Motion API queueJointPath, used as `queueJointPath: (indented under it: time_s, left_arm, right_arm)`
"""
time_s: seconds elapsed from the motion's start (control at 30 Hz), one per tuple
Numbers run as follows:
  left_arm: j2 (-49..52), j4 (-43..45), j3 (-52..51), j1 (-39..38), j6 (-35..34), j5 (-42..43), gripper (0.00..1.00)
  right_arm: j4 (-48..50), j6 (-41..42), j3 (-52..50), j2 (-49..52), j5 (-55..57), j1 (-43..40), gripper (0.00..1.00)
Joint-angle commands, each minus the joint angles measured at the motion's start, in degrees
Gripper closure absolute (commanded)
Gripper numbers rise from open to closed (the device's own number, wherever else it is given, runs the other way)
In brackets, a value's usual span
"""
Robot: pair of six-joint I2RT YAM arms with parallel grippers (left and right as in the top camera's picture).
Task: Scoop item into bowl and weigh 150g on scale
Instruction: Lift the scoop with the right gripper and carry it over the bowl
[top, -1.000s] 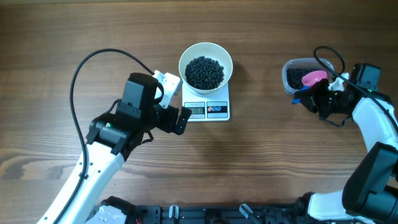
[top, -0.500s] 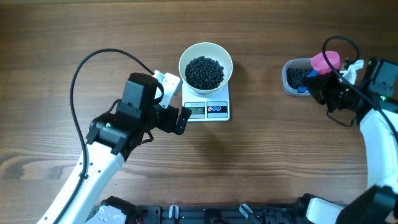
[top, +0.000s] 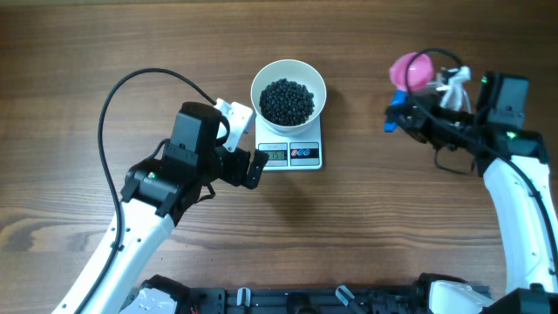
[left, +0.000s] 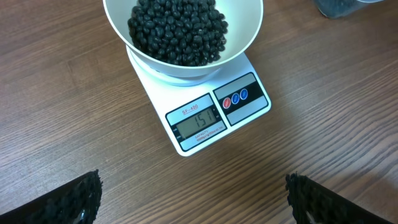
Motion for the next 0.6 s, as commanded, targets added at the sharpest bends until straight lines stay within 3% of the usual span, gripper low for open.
queueJointPath:
  time_s: [0.0, 0.23, 0.57]
  left_arm:
    - [0.1, 0.2, -0.3, -0.3, 0.1, 0.9, 0.00]
    - [0.1, 0.2, -0.3, -0.3, 0.1, 0.9, 0.00]
    - [0.1, 0.2, -0.3, -0.3, 0.1, 0.9, 0.00]
  right_arm:
    - [-3.4, -6.1, 6.8, -0.9, 5.1, 3.6, 0.95]
    - [-10.9, -15.0, 15.6, -0.9, 18.4, 10.1, 0.95]
    - [-4.7, -22.7, 16.0, 2.8, 25.4, 19.4, 0.95]
